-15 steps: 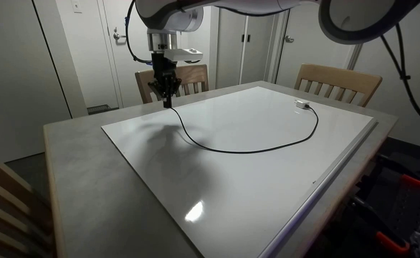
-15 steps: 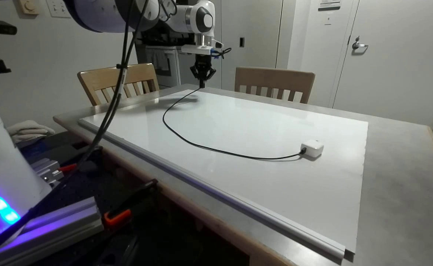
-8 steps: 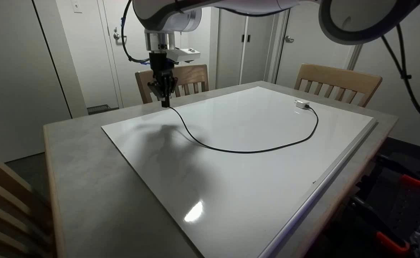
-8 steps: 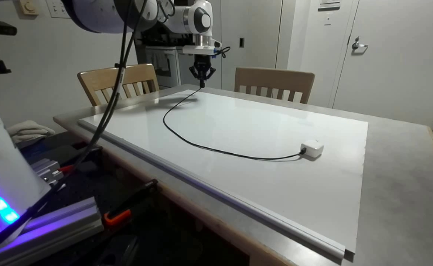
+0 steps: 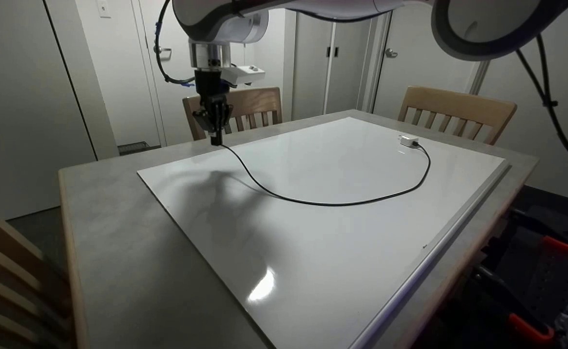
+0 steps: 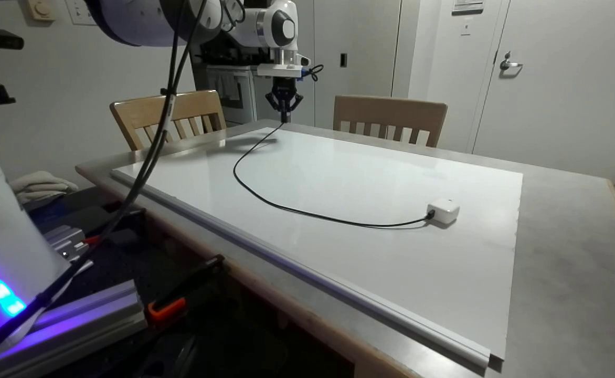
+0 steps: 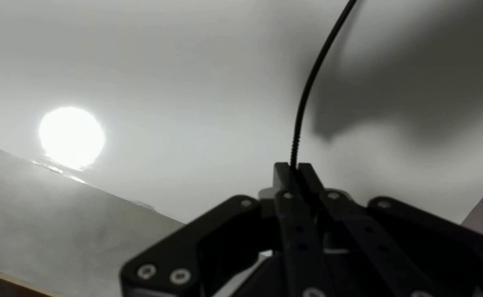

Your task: Straighten the charger on the table

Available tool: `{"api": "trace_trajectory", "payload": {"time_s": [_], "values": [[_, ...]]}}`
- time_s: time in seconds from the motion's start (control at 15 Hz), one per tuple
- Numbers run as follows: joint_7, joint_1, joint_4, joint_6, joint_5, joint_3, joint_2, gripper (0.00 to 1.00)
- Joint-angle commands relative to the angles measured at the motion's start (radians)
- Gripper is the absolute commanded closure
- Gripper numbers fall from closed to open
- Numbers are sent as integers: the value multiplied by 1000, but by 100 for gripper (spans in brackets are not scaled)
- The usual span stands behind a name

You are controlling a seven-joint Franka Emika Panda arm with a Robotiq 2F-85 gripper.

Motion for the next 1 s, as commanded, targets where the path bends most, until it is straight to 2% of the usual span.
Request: {"api": "trace_trajectory", "payload": {"time_s": [0.0,0.33,0.67,0.93], "values": [[-58,23,-34,17,-43,-28,-29,98],[-39,23,-21,86,-92,-65,-15,98],[-21,21,-27,149,-27,-11,-17,98],[-86,33,-29,198,-17,29,-14,98]]}}
